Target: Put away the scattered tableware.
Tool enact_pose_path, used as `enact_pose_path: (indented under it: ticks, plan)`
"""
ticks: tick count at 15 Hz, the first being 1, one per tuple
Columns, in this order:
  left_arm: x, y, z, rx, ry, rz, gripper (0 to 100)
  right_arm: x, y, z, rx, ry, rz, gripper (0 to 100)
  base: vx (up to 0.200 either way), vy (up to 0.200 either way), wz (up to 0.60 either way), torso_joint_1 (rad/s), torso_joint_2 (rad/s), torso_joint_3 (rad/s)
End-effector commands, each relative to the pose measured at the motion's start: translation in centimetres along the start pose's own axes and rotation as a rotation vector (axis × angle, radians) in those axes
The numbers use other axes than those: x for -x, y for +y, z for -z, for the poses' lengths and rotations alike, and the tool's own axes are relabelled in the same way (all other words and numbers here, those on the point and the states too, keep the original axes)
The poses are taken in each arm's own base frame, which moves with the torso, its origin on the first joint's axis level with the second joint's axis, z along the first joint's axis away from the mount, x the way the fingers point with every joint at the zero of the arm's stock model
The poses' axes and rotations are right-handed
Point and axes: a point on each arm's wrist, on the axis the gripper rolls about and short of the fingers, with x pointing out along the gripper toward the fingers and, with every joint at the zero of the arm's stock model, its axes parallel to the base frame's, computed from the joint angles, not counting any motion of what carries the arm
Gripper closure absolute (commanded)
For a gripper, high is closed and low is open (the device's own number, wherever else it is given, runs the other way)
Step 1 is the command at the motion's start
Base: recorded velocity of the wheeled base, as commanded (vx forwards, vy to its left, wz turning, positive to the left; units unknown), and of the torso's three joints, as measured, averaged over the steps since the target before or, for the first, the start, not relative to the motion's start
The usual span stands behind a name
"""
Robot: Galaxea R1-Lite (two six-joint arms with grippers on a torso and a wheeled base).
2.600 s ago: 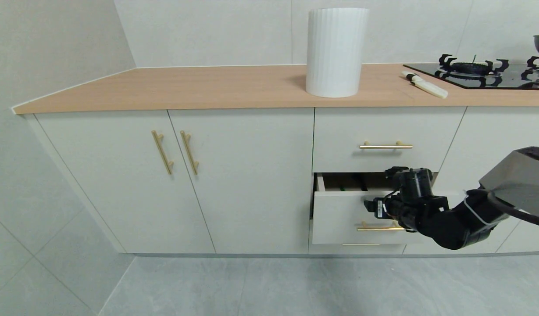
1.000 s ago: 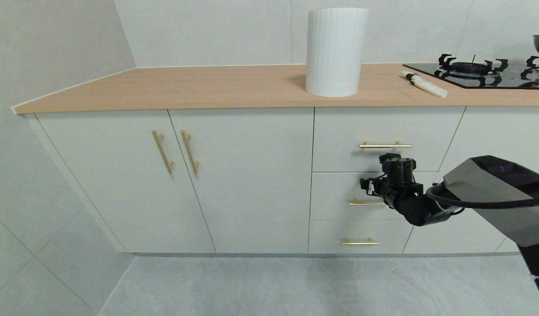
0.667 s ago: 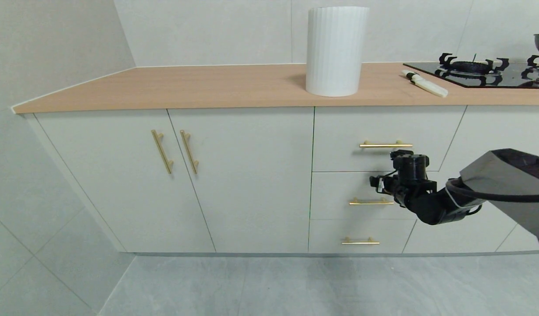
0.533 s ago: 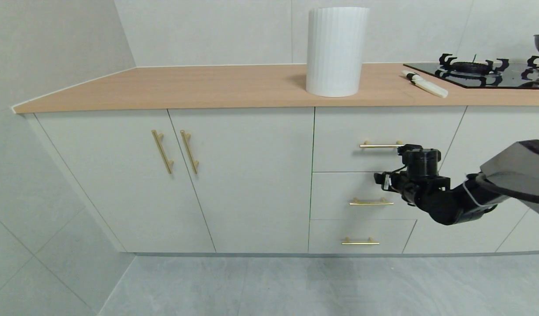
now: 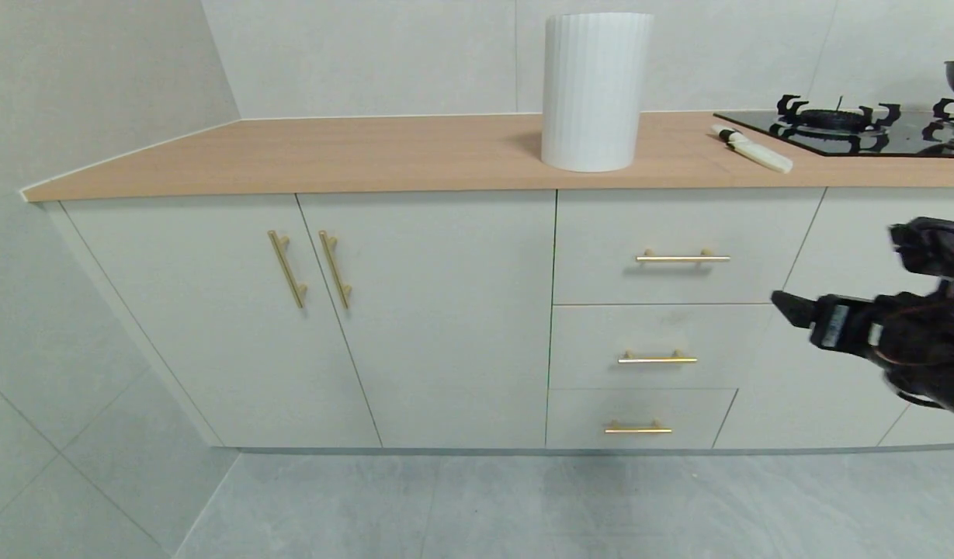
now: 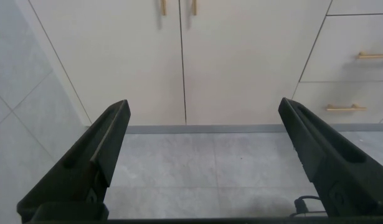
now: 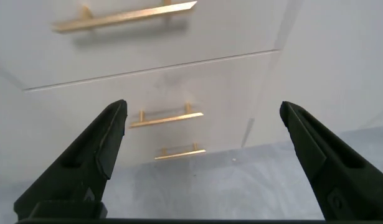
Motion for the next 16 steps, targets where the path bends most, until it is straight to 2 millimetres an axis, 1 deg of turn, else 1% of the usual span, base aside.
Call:
enact_pose_path:
  ticks: [1,2,3,4,5,6,7,9,11,13,14,16]
  plan:
    - [0.0,0.0,0.0,0.0,0.0,0.001,0,12.7,-4.9,2.1,0.04,-0.169,0.014,0,0.0,0.0,0.0,0.0,0.0,0.0]
    - [0.0,0.0,0.0,0.0,0.0,-0.001,0,14.8,-5.6,2.5,0.075,-0.199,0.018,0,0.0,0.0,0.0,0.0,0.0,0.0]
    - [0.0,0.0,0.0,0.0,0.0,-0.001,0,16.0,-6.1,2.8,0.092,-0.205,0.023,0,0.0,0.0,0.0,0.0,0.0,0.0]
    - [0.0,0.0,0.0,0.0,0.0,-0.002,0,18.7,-7.0,3.5,0.123,-0.215,0.041,0,0.0,0.0,0.0,0.0,0.0,0.0]
    - [0.0,0.0,0.0,0.0,0.0,0.001,0,19.6,-7.4,3.7,0.132,-0.22,0.046,0,0.0,0.0,0.0,0.0,0.0,0.0]
    - [0.0,0.0,0.0,0.0,0.0,0.001,0,21.8,-8.1,4.7,0.146,-0.215,0.056,0,0.0,0.0,0.0,0.0,0.0,0.0]
    - [0.0,0.0,0.0,0.0,0.0,-0.001,0,23.2,-8.6,5.5,0.145,-0.215,0.07,0,0.0,0.0,0.0,0.0,0.0,0.0]
    - [0.0,0.0,0.0,0.0,0.0,-0.001,0,24.8,-9.1,6.7,0.139,-0.248,0.1,0,0.0,0.0,0.0,0.0,0.0,0.0]
    - [0.0,0.0,0.0,0.0,0.0,0.001,0,25.8,-9.2,7.5,0.168,-0.299,0.143,0,0.0,0.0,0.0,0.0,0.0,0.0]
    - [0.0,0.0,0.0,0.0,0.0,-0.001,0,26.7,-9.3,8.9,0.186,-0.315,0.176,0,0.0,0.0,0.0,0.0,0.0,0.0]
    - [0.0,0.0,0.0,-0.001,0.0,-0.001,0,26.7,-9.3,9.3,0.189,-0.3,0.16,0,0.0,0.0,0.0,0.0,0.0,0.0]
    - [0.0,0.0,0.0,0.0,0.0,-0.001,0,25.9,-9.3,10.3,0.157,-0.266,0.139,0,0.0,0.0,0.0,0.0,0.0,0.0]
